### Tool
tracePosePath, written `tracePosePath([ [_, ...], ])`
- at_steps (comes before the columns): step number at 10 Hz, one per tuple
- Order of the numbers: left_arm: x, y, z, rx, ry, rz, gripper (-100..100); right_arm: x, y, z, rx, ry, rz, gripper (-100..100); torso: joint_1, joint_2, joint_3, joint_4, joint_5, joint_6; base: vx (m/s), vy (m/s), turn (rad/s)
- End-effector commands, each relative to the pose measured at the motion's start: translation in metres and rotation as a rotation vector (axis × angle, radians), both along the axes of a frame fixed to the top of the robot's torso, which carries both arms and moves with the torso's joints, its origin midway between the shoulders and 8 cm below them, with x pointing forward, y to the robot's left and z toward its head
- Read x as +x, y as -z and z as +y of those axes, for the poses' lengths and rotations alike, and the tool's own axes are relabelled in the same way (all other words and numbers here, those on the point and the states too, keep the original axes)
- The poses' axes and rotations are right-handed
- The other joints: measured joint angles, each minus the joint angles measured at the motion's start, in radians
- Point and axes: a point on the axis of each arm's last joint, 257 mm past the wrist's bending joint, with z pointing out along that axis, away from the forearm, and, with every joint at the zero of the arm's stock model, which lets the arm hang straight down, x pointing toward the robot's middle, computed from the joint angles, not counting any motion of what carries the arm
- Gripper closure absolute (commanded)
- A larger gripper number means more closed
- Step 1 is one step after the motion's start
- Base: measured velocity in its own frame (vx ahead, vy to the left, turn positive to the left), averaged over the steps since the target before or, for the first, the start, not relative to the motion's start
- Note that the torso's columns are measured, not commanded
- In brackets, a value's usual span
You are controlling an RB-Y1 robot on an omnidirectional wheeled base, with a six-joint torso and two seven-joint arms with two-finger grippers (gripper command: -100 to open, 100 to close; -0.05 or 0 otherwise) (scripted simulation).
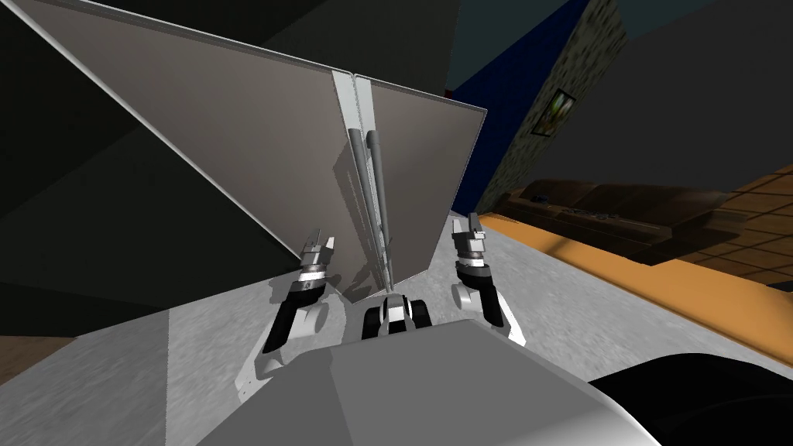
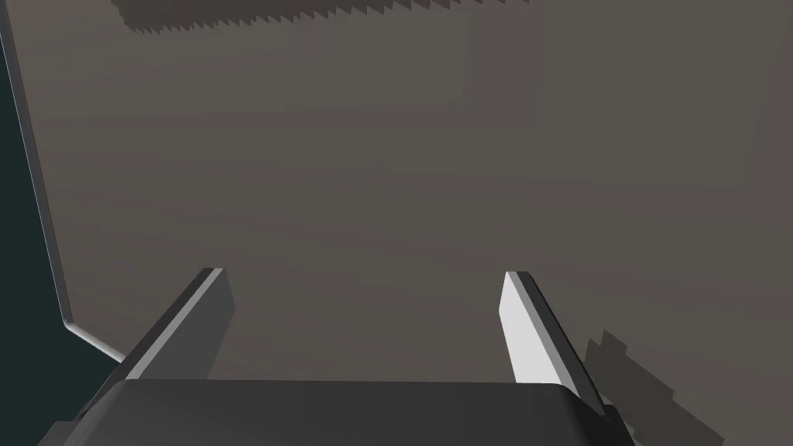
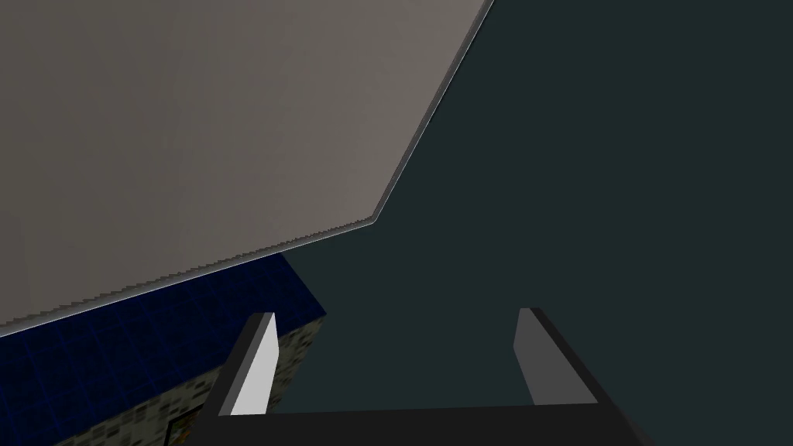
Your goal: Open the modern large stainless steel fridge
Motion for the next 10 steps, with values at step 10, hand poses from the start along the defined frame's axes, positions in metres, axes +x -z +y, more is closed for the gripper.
tracePosePath([
  [10, 0.084, 0.013, 0.010, 0.182, 0.043, 0.189, -100, 0.000, 0.000, 0.000, 0.000, 0.000, 0.000, 0, 0.002, -0.002, -0.001, 0.000, 0.001, 0.000, -0.032, -0.096, -0.035],
])
